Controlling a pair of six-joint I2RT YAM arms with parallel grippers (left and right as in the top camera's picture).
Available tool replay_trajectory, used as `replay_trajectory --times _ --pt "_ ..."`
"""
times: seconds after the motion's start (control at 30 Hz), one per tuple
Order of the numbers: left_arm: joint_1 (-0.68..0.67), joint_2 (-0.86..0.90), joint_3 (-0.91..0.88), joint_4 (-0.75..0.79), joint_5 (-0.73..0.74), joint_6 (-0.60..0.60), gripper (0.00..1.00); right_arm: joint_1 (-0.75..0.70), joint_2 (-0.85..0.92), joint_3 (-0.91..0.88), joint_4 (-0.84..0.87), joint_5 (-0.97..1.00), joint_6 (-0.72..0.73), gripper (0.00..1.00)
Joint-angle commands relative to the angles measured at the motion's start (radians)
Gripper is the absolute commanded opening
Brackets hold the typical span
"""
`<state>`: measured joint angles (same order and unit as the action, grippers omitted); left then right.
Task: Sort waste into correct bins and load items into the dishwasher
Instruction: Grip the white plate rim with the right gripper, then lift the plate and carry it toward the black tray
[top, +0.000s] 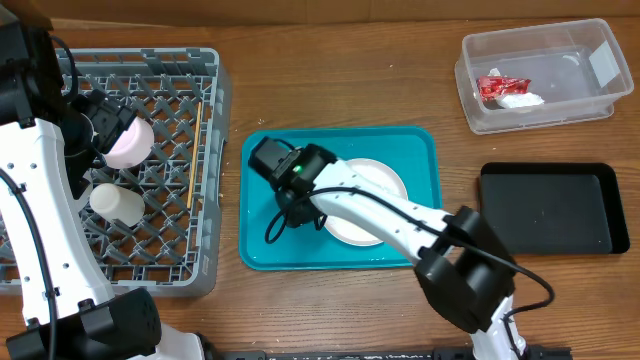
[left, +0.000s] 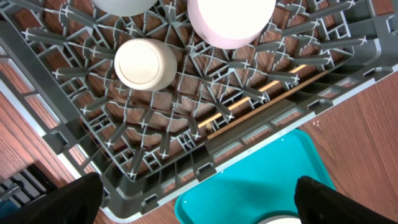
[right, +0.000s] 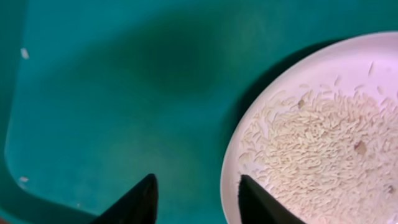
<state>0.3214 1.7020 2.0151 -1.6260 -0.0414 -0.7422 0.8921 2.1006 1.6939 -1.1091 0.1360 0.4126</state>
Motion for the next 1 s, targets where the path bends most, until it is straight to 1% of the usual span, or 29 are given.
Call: replay_trajectory --times 0.0,0.17,0.37,0.47,0.57,0.7,0.73,0.9,0.97 --pt "-0.001 -0.009 -0.004 0.003 -0.003 -0.017 1.0 0.007 0.023 -0.007 0.006 0.066 0.034 0.41" --pt "-0.001 -0.009 -0.004 0.003 -0.003 -0.017 1.0 0.007 0.056 -0.009 0.006 0.066 0.034 0.43" --pt "-0.001 -0.009 -0.004 0.004 -0.003 -0.017 1.0 0.006 0.06 -0.061 0.043 0.065 0.034 0.42" --pt "-0.001 -0.009 -0.004 0.004 -0.003 -0.017 1.0 0.006 0.06 -0.072 0.05 0.065 0.058 0.42" --pt "0.0 -0.009 -0.004 0.004 -0.003 -0.017 1.0 0.006 0.06 -0.072 0.053 0.065 0.072 0.33" --pt "0.0 -0.009 -0.004 0.004 -0.003 -0.017 1.0 0.006 0.06 -0.072 0.055 0.066 0.083 0.15" --pt "0.0 -0.009 -0.004 0.004 -0.003 -0.017 1.0 0.006 0.06 -0.072 0.055 0.066 0.083 0.12" --pt "-0.001 -0.009 -0.004 0.004 -0.003 -0.017 1.0 0.006 0.06 -0.072 0.056 0.065 0.09 0.12" --pt "-0.001 -0.009 -0.004 0.004 -0.003 -0.017 1.0 0.006 0.06 -0.073 0.06 0.066 0.09 0.15"
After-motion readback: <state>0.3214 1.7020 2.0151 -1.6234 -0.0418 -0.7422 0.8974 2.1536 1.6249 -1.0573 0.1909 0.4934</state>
